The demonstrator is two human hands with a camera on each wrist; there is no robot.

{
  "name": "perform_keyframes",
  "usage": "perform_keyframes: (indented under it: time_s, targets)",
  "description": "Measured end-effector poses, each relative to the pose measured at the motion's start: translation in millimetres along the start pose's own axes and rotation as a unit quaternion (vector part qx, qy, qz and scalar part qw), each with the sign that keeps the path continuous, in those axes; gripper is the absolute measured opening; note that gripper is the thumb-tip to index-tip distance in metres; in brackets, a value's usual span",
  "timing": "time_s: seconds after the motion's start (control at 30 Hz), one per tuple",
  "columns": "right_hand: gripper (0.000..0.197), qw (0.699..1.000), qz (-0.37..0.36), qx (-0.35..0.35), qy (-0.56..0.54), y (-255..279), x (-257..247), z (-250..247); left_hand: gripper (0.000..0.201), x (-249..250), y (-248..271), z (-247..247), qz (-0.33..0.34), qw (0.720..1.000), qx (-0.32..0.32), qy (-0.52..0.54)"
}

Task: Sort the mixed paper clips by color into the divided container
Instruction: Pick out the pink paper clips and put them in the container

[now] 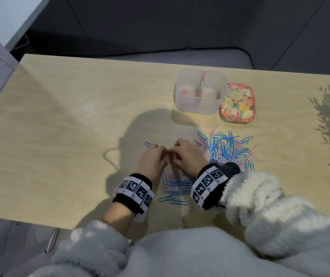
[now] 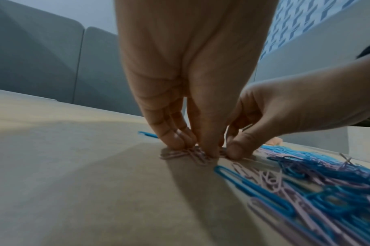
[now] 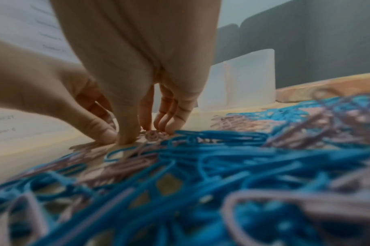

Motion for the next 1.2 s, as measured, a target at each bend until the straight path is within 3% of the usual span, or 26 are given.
perform_keyframes:
  time_s: [0.2, 0.37, 0.5, 0.63, 0.73, 0.83, 0.97, 1.1, 1.2]
  targets:
    - [0.023, 0.993, 0.021, -0.001, 0.112, -2.1, -4.7, 3.8, 0.018, 3.9, -3.8, 1.8, 0.021, 0.999, -0.017, -0.042]
    - [0.015, 0.994, 0.001, 0.001, 0.114, -3.0, 7.1, 1.5, 0.015, 3.5, -3.7, 3.3, 0.044, 0.998, -0.012, -0.045]
    - [0.012, 0.998, 0.061, 0.01, -0.007, -9.6, 17.0, -33.8, 0.012, -3.2, -2.4, 2.8, 0.021, 1.0, 0.009, -0.004]
    - [0.008, 0.983, 0.078, 0.088, -0.144, -23.6, 9.4, -101.5, 0.011, -7.8, -7.8, 0.5, 0.0, 0.999, -0.003, 0.039]
    - [0.022, 0.959, 0.117, 0.171, -0.193, -53.0, 8.6, -144.2, 0.011, -1.3, -15.0, -10.2, -0.008, 0.997, 0.007, 0.08]
    - [0.006, 0.953, 0.155, 0.203, -0.164, -86.2, 10.6, -158.7, 0.011, 12.3, -28.9, -28.0, 0.006, 0.992, 0.028, 0.125]
    - [0.01, 0.96, 0.173, 0.173, -0.139, -108.7, 9.9, -159.9, 0.01, 33.1, -65.3, -59.8, 0.044, 0.987, 0.078, 0.136]
    - [0.02, 0.947, 0.149, 0.197, -0.207, -98.0, 9.7, -168.2, 0.013, 60.1, -106.0, -90.9, 0.096, 0.963, 0.204, 0.149]
    - [0.021, 0.927, 0.113, 0.239, -0.267, -70.6, 18.3, -169.1, 0.015, 70.3, -131.8, -92.2, 0.081, 0.947, 0.241, 0.195]
Point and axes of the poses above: each hand's wrist, its own y-axis away from the middle knuckle, its own z-axis out of the palm, x = y × z, the point moved 4 cm from there along -y, towards the middle knuckle, and after that the axes turned 12 degrees about z, right-handed, at the moved point
